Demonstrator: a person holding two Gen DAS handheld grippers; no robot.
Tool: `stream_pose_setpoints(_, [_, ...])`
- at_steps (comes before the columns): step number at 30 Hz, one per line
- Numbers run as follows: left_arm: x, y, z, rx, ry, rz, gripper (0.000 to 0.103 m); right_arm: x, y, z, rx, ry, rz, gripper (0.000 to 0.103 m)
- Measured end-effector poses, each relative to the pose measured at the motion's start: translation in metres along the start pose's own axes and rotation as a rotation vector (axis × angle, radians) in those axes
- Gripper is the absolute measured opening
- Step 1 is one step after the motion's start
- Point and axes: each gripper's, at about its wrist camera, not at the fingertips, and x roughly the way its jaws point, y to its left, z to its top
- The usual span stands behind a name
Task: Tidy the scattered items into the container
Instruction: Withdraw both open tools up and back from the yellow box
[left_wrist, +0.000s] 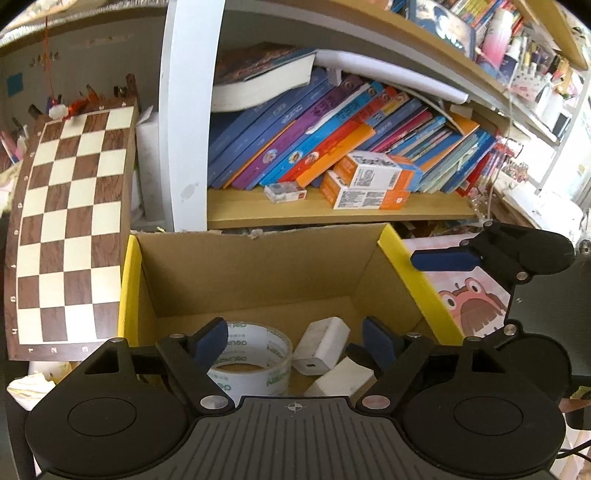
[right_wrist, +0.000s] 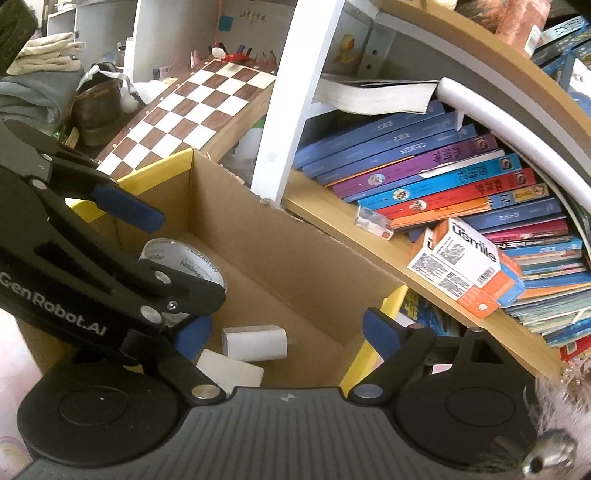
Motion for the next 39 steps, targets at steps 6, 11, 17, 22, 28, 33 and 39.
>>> stream_pose_setpoints(6, [-0.019,-0.011,-0.001,0.025,-0.032,-0.003,0.082,-0.018,0.001,-0.002,0.008,-0.016,-0.012,0.089])
stream_pose_setpoints(11, [-0.036,-0.02,-0.003,0.044,-0.056,-0.001,0.083,-0.036,0.003,-0.004,0.013,-0.034,-0.026,0.089])
stream_pose_setpoints(17, [-0.057,-0.03,-0.007,0.056,-0.088,0.001,0.083,-0.058,0.007,-0.009,0.026,-0.059,-0.043,0.091])
stream_pose_setpoints(22, [-0.072,-0.038,-0.014,0.061,-0.109,0.003,0.084,-0.075,0.011,-0.016,0.041,-0.071,-0.054,0.092])
stream_pose_setpoints(28, [-0.088,-0.045,-0.025,0.054,-0.132,0.006,0.087,-0.092,0.014,-0.03,0.064,-0.071,-0.065,0.092])
stream_pose_setpoints(33, [-0.095,-0.047,-0.037,0.014,-0.13,0.007,0.087,-0.103,0.017,-0.044,0.088,-0.064,-0.074,0.092])
stream_pose_setpoints(39, [-0.096,-0.052,-0.053,-0.013,-0.11,0.0,0.087,-0.112,0.018,-0.06,0.14,-0.051,-0.082,0.092])
